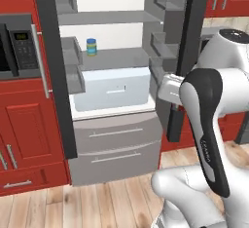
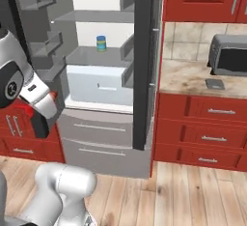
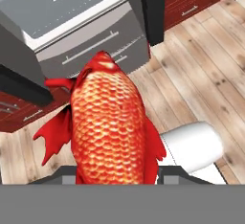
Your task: Take the fish from the fridge and place it on the digital scale on the counter by the fridge. Wait a few seconds for a reading, then move it to the plate on the dining counter.
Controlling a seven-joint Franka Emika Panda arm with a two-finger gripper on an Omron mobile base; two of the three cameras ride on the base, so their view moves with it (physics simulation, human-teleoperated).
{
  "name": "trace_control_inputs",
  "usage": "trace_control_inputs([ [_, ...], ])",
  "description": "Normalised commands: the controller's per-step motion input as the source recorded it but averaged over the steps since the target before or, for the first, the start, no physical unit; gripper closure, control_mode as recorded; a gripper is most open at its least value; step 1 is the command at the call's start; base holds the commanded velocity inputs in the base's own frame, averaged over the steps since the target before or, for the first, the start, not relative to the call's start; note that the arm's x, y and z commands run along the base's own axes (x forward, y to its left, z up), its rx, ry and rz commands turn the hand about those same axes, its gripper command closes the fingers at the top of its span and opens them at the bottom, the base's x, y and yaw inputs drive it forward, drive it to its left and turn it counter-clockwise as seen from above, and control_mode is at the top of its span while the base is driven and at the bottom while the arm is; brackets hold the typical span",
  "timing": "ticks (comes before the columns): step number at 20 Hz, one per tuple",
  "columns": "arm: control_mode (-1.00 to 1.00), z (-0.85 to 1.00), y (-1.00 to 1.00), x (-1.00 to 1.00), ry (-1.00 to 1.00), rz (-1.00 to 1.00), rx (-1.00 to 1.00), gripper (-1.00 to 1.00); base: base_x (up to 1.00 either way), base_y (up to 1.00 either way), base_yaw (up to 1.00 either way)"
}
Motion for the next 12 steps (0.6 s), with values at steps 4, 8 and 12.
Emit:
trace_control_inputs([
  [4, 1.0, 0.0, 0.0, 0.0, 0.0, 0.0, 0.0, 1.0, -0.3, -0.93, 0.0],
  [8, 1.0, 0.0, 0.0, 0.0, 0.0, 0.0, 0.0, 1.0, -0.11, -1.0, 0.0],
  [12, 1.0, 0.0, 0.0, 0.0, 0.0, 0.0, 0.0, 1.0, -0.01, -1.0, 0.0],
])
